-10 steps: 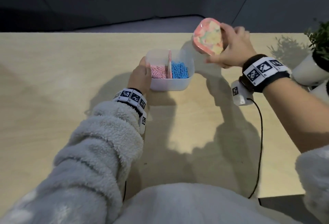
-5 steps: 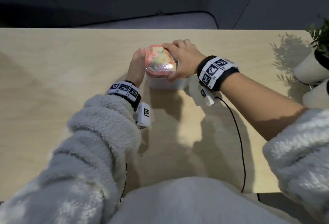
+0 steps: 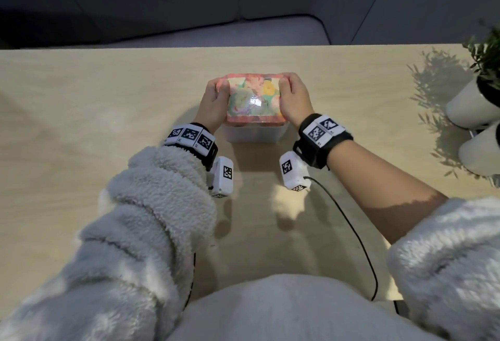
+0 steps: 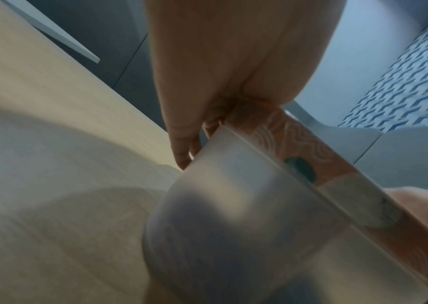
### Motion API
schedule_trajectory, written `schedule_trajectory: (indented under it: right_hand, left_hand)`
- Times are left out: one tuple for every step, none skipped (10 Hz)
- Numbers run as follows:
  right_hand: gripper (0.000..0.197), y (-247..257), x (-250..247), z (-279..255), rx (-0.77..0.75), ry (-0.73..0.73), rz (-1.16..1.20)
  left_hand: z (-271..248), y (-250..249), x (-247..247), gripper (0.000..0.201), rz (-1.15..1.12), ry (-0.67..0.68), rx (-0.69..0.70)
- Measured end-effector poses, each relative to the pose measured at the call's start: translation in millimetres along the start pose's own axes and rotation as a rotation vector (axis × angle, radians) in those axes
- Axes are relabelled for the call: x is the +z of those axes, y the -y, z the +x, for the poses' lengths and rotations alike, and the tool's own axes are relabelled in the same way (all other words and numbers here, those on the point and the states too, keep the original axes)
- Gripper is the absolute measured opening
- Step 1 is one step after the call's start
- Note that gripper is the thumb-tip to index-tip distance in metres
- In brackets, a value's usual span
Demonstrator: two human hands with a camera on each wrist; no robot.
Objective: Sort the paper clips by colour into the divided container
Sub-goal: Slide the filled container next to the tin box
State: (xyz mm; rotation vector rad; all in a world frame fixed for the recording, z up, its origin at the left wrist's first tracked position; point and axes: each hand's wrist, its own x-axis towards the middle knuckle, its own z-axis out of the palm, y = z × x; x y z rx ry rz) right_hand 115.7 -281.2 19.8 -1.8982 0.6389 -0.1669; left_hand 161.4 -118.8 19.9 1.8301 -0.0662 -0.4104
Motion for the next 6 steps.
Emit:
schedule_trajectory:
  right_hand:
    - [0.031, -4, 5, 4, -0.028, -0.017, 0.026]
    - [0.032, -5, 3, 8, -0.008, 0.009, 0.021]
    - [0.032, -7, 3, 11, -0.022, 0.021, 0.026]
    - [0.030, -4, 0, 9, -0.017, 0.008, 0.020]
    - [0.030, -1, 1, 3, 0.002, 0.049, 0.003]
    - [0.048, 11, -17, -6, 0.088, 0.121, 0.092]
  left_hand:
    - [0, 0, 3, 0.037, 0.014, -0.047, 0.042]
    - [1, -1, 3, 0.037, 0.016, -0.046, 0.036]
    - [-1, 0, 6, 0.035, -0.047, -0.070, -0.008]
    - [-7, -3, 8, 0.034, -0.077, -0.083, 0.014]
    - [-9, -5, 9, 0.035, -0.060, -0.060, 0.008]
    - [-9, -9, -1, 0.049, -0.124, 0.023, -0.029]
